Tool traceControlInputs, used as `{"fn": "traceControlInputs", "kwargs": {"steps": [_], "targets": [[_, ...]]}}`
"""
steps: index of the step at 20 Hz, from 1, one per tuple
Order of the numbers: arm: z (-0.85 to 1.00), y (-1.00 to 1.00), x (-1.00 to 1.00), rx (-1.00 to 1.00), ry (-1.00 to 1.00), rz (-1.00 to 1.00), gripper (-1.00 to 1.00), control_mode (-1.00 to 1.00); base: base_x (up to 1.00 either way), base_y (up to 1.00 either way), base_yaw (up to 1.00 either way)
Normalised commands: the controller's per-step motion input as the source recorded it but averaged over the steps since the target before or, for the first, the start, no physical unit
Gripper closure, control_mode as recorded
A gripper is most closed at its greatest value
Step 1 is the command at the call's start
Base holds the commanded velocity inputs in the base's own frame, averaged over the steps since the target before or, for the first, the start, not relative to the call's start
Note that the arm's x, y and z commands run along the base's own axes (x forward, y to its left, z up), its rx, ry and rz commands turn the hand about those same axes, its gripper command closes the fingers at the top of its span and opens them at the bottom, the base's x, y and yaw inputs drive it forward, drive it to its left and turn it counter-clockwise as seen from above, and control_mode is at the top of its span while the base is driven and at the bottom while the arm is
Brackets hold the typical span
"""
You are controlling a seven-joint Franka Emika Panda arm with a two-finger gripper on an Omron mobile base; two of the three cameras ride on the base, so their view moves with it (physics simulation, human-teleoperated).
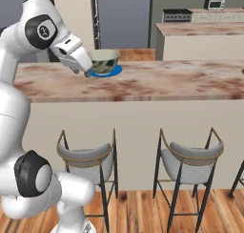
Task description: Move the bowls from the cabinet to the plates on the dining table.
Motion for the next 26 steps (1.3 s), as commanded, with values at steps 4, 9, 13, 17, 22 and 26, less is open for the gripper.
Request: {"fn": "traceControlInputs", "kwargs": {"steps": [4, 9, 13, 17, 22, 26], "targets": [[-0.47, 0.09, -0.14, 0.01, -0.06, -0.1, -1.0, -1.0, 0.0, 0.0, 0.0], [-0.5, 0.11, -0.56, 0.0, -0.11, -0.03, -1.0, -1.0, 0.0, 0.0, 0.0], [-0.35, 0.0, -0.41, 0.0, -0.12, -0.06, -1.0, -1.0, 0.0, 0.0, 0.0], [-0.09, 0.0, -0.02, 0.0, -0.08, 0.0, -1.0, -1.0, 0.0, 0.0, 0.0], [0.0, 0.0, 0.0, 0.05, -0.03, 0.05, -1.0, -1.0, 0.0, 0.0, 0.0], [0.0, 0.0, 0.05, 0.09, 0.0, 0.17, -1.0, -1.0, 0.0, 0.0, 0.0]]}}
